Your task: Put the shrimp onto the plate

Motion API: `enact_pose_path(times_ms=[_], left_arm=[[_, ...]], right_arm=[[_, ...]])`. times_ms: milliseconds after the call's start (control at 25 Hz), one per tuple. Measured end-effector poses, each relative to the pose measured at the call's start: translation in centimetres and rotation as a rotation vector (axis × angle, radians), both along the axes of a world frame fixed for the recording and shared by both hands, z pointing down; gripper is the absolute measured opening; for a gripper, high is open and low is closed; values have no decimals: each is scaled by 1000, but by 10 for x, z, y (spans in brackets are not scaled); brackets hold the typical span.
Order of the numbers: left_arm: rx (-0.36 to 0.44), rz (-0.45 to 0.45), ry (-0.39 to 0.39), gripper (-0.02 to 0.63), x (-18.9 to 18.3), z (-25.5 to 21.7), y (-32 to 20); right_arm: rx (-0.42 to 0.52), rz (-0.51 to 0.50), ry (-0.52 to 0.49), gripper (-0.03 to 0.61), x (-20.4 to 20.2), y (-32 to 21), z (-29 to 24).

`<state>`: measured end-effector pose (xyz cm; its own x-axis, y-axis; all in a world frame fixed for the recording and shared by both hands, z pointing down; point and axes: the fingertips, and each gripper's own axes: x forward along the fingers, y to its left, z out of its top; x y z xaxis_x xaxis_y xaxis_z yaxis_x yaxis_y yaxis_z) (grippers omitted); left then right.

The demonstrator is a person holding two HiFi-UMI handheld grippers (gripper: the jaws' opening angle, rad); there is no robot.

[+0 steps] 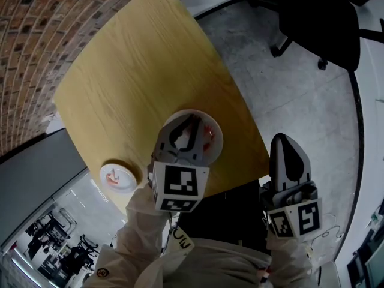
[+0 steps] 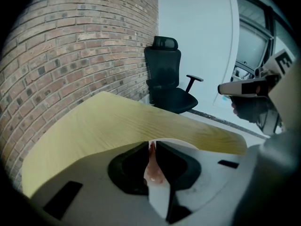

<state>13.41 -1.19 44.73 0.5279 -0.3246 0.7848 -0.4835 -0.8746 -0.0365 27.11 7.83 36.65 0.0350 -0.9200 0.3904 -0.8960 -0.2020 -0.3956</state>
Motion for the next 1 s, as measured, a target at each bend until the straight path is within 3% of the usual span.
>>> enact_pose_path(times_ms=[480,640,800,1000], left_arm=[[-8,-40,41,52,-8,-6,0],[-2,-90,47,52,-24,-12,1],[-2,-152,36,52,-61,-16,-1],[8,-248,22,52,-136,-31,-21]], right_arm=[[14,-44,8,25,-13,-13,-7],[9,-85,13,25,-24,-15,-7],[12,-134,15,25,-46,-27,-11],[28,-225,16,25,-108,-59,-27]])
